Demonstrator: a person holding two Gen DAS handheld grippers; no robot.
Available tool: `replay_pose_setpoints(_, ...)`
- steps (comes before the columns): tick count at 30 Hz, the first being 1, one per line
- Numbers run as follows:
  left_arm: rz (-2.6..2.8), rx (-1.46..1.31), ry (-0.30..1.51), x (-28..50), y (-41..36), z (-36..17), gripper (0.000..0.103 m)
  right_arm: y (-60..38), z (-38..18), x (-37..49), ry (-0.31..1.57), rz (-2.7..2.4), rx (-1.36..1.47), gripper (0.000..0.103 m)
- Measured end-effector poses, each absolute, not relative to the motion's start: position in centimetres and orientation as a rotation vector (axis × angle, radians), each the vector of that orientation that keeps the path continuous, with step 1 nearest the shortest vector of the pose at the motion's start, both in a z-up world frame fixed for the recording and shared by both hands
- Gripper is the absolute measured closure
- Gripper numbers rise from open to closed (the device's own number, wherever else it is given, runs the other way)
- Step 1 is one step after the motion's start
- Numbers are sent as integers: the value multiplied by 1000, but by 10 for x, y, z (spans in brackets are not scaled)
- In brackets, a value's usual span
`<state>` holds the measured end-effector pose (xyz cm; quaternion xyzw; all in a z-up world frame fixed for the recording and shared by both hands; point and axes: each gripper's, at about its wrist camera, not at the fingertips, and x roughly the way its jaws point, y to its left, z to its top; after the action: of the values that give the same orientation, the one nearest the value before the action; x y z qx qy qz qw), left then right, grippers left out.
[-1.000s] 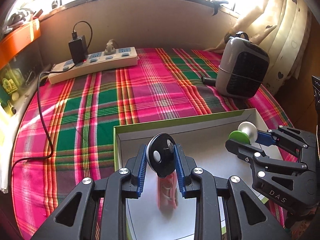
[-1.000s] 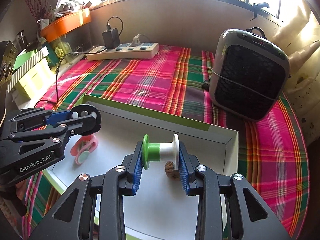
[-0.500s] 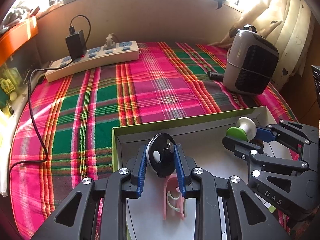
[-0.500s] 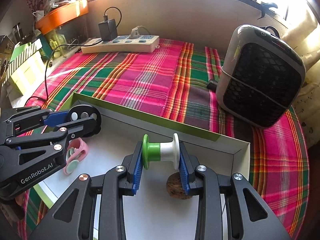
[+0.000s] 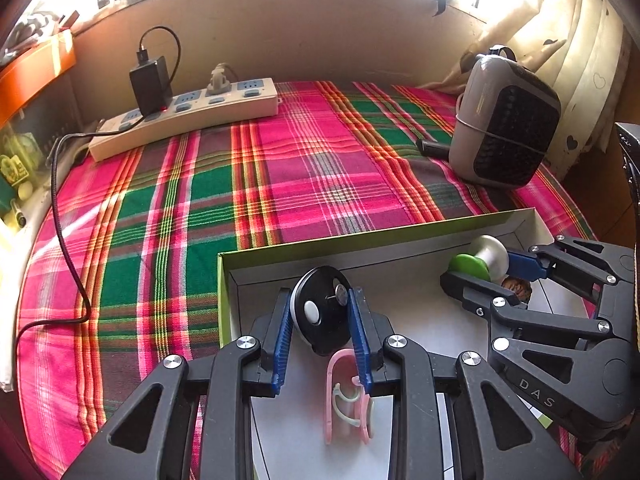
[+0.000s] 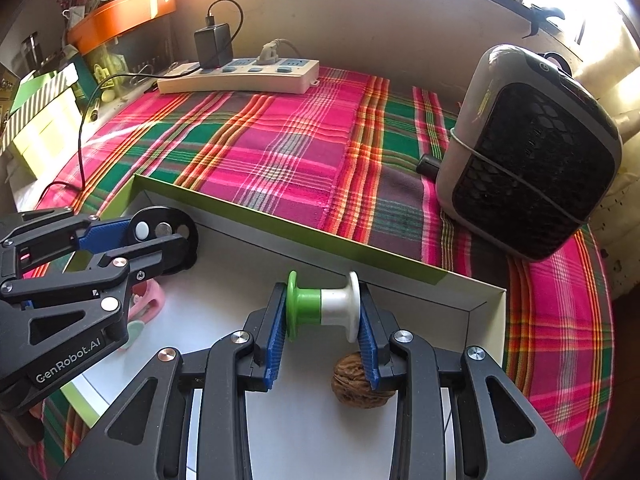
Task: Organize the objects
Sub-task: 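Carry the spool and black disc into the box with both grippers, then open both grippers to drop the spool and black disc in the box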
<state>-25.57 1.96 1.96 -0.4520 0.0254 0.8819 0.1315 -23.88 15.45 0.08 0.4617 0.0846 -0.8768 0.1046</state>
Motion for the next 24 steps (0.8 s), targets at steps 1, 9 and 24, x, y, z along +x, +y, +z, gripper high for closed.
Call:
replay_pose_setpoints(1, 2561, -1311, 78, -256, 20, 20, 77, 154, 0, -239, 251, -2583, 1364, 69)
replay_pose_setpoints(9, 2566, -1312, 95, -255, 22, 19, 76, 155, 0, -240, 247, -2590, 1368, 68)
replay_pose_setpoints(24, 2584, -1307, 99, -248, 21, 23, 67, 159, 1, -236, 221, -2613, 1366, 51)
